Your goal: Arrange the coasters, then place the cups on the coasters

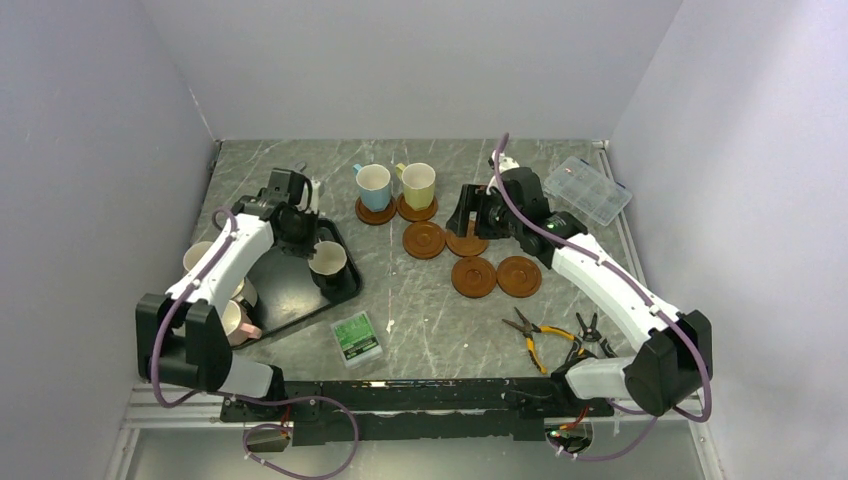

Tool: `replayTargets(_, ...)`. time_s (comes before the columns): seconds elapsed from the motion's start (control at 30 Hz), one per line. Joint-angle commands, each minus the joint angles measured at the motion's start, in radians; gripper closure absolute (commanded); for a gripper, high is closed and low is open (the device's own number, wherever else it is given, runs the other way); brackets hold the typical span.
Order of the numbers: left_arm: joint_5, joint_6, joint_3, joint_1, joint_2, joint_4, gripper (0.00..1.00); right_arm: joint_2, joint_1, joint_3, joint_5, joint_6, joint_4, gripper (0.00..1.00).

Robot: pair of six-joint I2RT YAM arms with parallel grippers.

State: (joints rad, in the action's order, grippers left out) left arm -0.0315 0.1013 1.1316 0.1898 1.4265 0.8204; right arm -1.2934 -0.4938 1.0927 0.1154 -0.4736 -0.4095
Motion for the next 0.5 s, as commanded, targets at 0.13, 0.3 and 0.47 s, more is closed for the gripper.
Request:
replayTargets(0.13,0.117,0.309,-0.052,0.046,-0.259,0.012,0.97,-0.045,-0.198,0.077,-0.238,-0.103,0.019,0.22)
replayTargets(0.3,0.221,0.524,-0.106,0.158,-0.371,-0.003,0.97,-0.136,-0.338,0.151,-0.291,-0.157,0.087,0.23)
replayTargets(0.47,0.283,0.614,-0.127,0.233,-0.415,-0.024,0.97,-0.278,-0.431,0.303,-0.323,-0.143,0.039,0.25)
